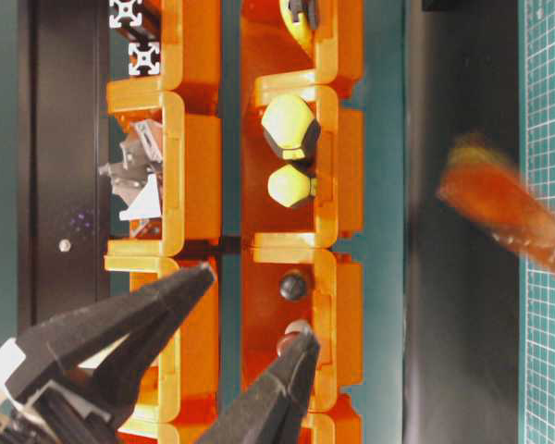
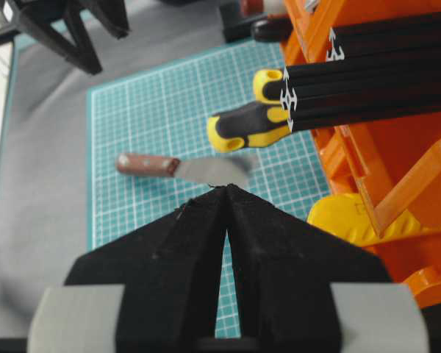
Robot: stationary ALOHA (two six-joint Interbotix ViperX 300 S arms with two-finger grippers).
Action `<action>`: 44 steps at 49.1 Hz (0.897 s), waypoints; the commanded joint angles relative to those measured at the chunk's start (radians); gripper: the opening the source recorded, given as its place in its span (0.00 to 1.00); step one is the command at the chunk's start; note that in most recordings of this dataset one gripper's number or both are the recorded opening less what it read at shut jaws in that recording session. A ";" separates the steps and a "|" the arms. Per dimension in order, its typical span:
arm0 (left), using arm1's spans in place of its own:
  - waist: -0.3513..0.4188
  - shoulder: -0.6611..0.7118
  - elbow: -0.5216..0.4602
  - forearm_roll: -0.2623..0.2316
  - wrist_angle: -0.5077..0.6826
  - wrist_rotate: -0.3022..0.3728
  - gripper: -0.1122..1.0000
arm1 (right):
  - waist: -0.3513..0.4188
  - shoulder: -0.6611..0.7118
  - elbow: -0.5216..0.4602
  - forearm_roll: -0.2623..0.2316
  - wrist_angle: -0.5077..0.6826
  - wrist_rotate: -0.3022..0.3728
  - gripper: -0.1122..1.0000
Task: Pick scraper from container rack with left arm.
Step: 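Hold the scraper above the mat with the left gripper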
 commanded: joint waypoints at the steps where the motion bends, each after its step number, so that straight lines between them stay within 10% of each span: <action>1: -0.011 -0.034 -0.002 0.003 0.005 -0.006 0.89 | -0.003 -0.002 -0.018 -0.002 0.000 0.000 0.09; 15: -0.038 -0.080 0.015 -0.003 0.000 -0.054 0.89 | -0.003 -0.006 -0.018 -0.002 0.000 0.000 0.09; 44: -0.091 -0.348 0.218 -0.003 0.015 -0.439 0.90 | -0.003 -0.009 -0.018 -0.003 -0.003 -0.002 0.09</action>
